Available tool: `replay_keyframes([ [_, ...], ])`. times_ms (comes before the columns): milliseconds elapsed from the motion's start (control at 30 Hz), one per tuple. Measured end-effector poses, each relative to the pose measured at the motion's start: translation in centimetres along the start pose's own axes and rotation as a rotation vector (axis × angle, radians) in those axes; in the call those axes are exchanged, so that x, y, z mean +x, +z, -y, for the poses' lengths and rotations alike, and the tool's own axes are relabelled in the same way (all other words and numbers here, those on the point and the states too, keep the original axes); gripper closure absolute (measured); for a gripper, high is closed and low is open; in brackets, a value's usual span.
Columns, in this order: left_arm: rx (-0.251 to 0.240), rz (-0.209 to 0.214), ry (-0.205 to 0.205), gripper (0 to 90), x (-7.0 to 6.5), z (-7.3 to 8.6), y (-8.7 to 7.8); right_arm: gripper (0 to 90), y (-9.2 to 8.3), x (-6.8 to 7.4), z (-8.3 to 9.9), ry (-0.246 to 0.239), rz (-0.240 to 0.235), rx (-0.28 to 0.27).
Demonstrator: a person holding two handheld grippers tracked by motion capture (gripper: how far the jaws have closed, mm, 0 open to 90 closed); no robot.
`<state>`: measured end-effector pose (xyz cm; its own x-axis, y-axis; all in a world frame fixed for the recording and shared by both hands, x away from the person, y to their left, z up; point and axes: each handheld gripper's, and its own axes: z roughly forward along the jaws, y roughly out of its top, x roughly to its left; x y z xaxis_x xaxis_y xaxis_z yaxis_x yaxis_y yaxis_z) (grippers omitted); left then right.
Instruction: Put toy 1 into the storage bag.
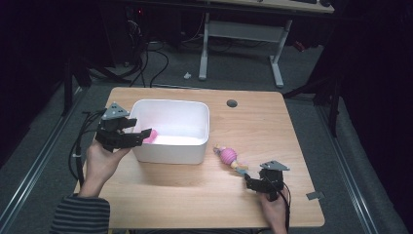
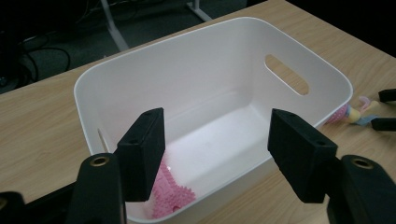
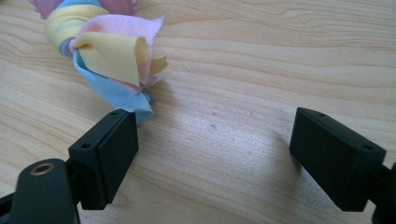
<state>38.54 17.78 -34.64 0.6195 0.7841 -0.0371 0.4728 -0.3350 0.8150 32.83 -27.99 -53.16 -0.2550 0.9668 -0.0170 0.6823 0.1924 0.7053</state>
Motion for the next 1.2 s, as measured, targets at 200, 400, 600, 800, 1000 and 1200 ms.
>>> replay_keyframes([
  [200,-0.013,-0.004,-0.012,36.9,-0.1,1.2,-0.8,15.4,0.0,0.0,0.0,0.0,0.001,-0.001],
  [400,-0.029,-0.013,-0.022,36.8,-0.3,3.0,-1.5,15.4,0.0,0.0,0.0,0.0,0.001,0.0],
  [600,-0.034,-0.018,-0.031,36.2,-0.6,4.5,-1.8,15.4,0.0,0.1,0.0,0.004,0.001,0.001],
  [800,-0.042,-0.016,-0.059,36.2,-0.5,5.6,-1.9,15.4,0.0,0.1,0.0,0.004,0.001,0.001],
  [1000,-0.045,-0.01,-0.072,36.1,-0.7,6.7,-1.8,15.4,0.0,0.1,0.0,0.004,0.001,0.0],
  [1200,-0.044,-0.012,-0.077,36.2,-1.4,7.6,-1.4,15.4,0.0,0.1,0.0,0.004,0.001,0.0],
])
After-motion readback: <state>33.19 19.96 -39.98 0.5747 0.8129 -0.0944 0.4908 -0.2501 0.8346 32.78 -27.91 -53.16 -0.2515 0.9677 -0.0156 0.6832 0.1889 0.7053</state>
